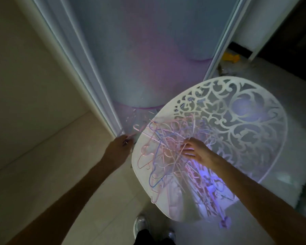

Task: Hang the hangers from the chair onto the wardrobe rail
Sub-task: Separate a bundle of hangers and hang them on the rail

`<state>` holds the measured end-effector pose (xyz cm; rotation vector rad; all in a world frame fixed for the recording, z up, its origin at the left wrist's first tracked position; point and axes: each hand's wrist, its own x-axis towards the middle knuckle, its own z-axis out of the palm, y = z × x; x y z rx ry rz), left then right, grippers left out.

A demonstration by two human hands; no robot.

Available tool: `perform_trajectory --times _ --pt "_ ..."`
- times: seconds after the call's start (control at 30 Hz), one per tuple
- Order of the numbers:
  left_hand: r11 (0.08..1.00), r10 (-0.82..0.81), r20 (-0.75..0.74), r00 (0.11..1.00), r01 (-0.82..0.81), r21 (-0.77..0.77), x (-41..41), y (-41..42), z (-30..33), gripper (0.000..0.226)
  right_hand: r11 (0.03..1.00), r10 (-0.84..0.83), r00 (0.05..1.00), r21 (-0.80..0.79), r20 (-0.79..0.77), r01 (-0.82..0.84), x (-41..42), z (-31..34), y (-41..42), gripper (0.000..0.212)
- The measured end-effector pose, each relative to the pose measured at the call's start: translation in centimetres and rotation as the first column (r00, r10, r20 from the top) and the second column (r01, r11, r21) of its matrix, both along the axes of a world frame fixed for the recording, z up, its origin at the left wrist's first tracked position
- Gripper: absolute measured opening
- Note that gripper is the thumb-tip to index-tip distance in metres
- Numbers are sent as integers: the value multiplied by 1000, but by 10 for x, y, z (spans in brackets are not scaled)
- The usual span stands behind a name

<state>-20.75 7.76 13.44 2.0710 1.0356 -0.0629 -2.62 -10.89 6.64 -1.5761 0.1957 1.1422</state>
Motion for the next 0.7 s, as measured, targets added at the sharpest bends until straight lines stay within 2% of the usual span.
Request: perform_trajectory --times 0.1,0.2,0.27,0.37,0.43,0.53,0.57,0.63,0.7 --pt "995 13 69 997 -6 -99 33 -39 -21 27 995 38 999 -94 27 -35 8 7 -48 20" --pt "981 49 77 996 -33 -191 60 -62 -43 31 981 -101 988 -153 117 119 24 15 -90 12" --pt "968 58 72 996 -39 -247 74 -76 -52 33 957 -173 946 -180 272 227 36 19 -118 19" --pt "960 37 74 997 -15 -278 84 -87 -50 28 960 -163 895 -142 415 241 43 22 -144 33" --pt "969 9 73 997 9 -247 91 -92 -46 31 972 -63 879 -173 473 162 46 24 -153 35" --pt "985 -25 92 995 40 -169 107 -102 -41 29 918 236 771 -395 591 22 61 26 -160 33" --pt "990 -32 104 994 46 -136 114 -107 -41 30 888 311 726 -460 613 8 65 26 -162 32" --pt "994 -18 139 990 32 -102 126 -116 -41 32 825 434 614 -565 659 23 71 27 -169 45" --pt "994 12 160 987 5 -111 132 -125 -44 32 817 433 556 -569 710 90 73 29 -178 41"
